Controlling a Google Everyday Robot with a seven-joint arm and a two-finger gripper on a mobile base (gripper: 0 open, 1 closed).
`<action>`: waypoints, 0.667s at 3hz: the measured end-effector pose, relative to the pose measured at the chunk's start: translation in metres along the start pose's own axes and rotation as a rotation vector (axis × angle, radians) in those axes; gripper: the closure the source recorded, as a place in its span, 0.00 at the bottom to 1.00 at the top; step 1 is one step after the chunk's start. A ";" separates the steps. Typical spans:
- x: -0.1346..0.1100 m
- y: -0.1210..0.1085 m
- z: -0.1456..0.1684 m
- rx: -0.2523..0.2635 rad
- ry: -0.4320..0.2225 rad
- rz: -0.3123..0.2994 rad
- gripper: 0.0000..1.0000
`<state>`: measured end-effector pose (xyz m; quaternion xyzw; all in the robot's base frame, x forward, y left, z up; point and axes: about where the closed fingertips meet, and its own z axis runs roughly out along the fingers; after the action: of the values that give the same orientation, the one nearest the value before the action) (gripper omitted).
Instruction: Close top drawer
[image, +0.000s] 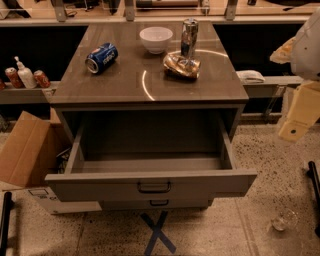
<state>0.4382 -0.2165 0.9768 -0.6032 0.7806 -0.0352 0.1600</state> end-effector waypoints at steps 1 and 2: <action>0.000 0.000 0.000 -0.001 0.000 0.000 0.00; -0.003 0.009 0.032 -0.093 -0.020 0.029 0.00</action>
Offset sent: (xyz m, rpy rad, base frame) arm 0.0017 0.0192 -0.0751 0.1106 0.2273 -0.0071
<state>0.4399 -0.2074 0.9454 -0.5990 0.7883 0.0097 0.1402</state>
